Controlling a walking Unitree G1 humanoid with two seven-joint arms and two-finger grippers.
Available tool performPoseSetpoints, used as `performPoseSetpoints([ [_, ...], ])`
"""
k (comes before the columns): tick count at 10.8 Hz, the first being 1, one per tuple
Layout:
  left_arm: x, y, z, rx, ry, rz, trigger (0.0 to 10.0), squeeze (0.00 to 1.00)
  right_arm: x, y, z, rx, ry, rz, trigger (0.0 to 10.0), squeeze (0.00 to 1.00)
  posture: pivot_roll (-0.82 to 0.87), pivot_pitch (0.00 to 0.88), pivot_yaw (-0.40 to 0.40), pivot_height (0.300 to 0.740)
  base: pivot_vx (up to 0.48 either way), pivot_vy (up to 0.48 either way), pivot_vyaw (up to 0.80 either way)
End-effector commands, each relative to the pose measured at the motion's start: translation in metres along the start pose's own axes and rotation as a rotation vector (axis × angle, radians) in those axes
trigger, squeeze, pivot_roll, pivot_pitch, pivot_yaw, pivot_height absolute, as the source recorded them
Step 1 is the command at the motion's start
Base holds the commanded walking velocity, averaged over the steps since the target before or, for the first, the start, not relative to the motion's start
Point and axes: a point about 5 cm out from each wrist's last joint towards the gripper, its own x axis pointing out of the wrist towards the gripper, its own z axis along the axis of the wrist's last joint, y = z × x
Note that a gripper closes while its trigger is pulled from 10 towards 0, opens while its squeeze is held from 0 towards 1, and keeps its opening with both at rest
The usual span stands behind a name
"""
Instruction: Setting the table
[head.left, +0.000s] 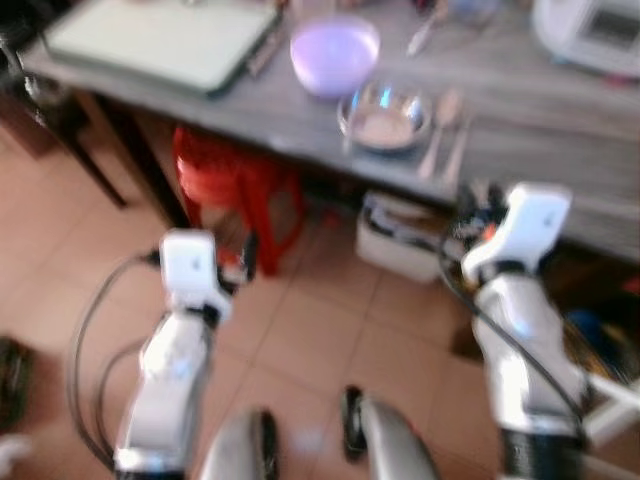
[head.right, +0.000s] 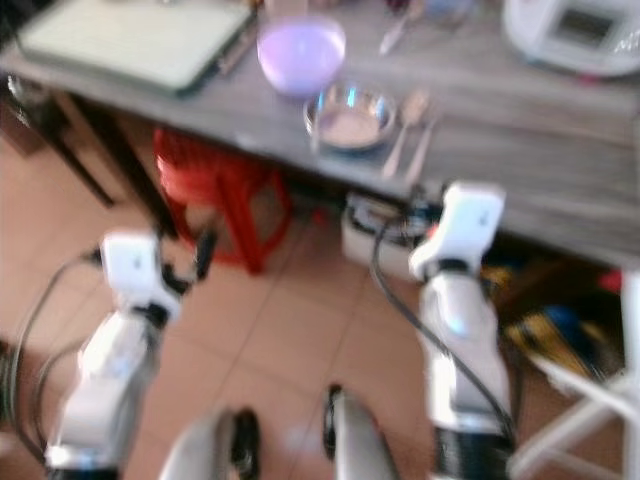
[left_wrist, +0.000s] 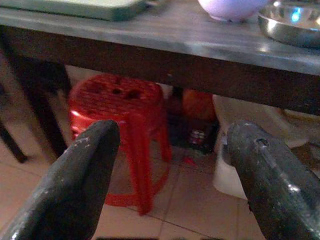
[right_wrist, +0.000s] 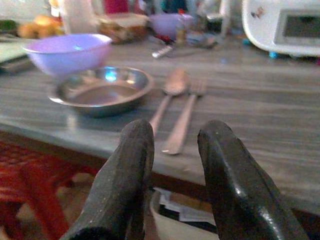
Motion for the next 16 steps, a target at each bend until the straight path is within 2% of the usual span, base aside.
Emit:
performPoseSetpoints([
  [1,-0.003,0.000,-0.005,-0.005,0.023,0.002,10.0,0.00,0.000,-0.001,0.002,-0.002,-0.007,-0.003,10.0,0.00,-0.04,0.189,0.016,0.740,-0.240,0.000,0.00],
  [2,-0.002,0.000,-0.005,-0.003,0.020,0.002,10.0,0.00,0.001,-0.001,0.001,0.004,-0.008,-0.002,10.0,0.00,-0.04,0.182,0.014,0.740,-0.240,0.000,0.00],
  [3,0.000,0.000,-0.006,-0.001,0.018,0.003,10.0,0.00,0.003,0.000,0.001,0.000,-0.011,0.001,10.0,0.54,-0.04,0.172,0.012,0.740,0.000,0.000,0.00],
  [4,0.001,0.000,-0.005,-0.001,0.014,0.003,10.0,0.00,0.005,0.000,0.001,-0.006,-0.013,0.003,10.0,0.22,-0.04,0.169,0.012,0.740,0.000,0.000,0.00],
  [5,0.001,0.000,-0.004,-0.003,0.008,0.001,10.0,0.00,0.006,0.000,0.001,-0.008,-0.012,0.002,10.0,0.16,-0.04,0.169,0.012,0.740,0.000,0.000,0.00],
  [6,0.001,-0.002,-0.003,-0.012,-0.004,-0.010,10.0,0.00,0.006,0.000,-0.002,-0.003,0.011,-0.013,10.0,0.00,-0.04,0.166,0.013,0.740,0.000,0.000,0.00],
  [9,-0.002,-0.011,-0.008,-0.032,0.000,-0.082,10.0,0.00,0.005,0.003,-0.008,-0.002,0.029,-0.009,10.0,0.00,-0.04,0.152,0.001,0.740,0.000,0.000,-0.80],
  [12,-0.004,-0.018,-0.009,-0.062,-0.003,-0.102,10.0,0.00,0.009,0.004,-0.006,-0.003,0.022,0.007,10.0,0.00,-0.05,0.153,-0.004,0.740,0.000,-0.293,-0.80],
  [16,-0.005,-0.015,-0.010,-0.058,-0.006,-0.103,10.0,0.00,0.010,0.007,-0.006,-0.004,0.020,0.024,10.0,0.00,-0.04,0.156,-0.005,0.740,0.000,-0.368,-0.80],
])
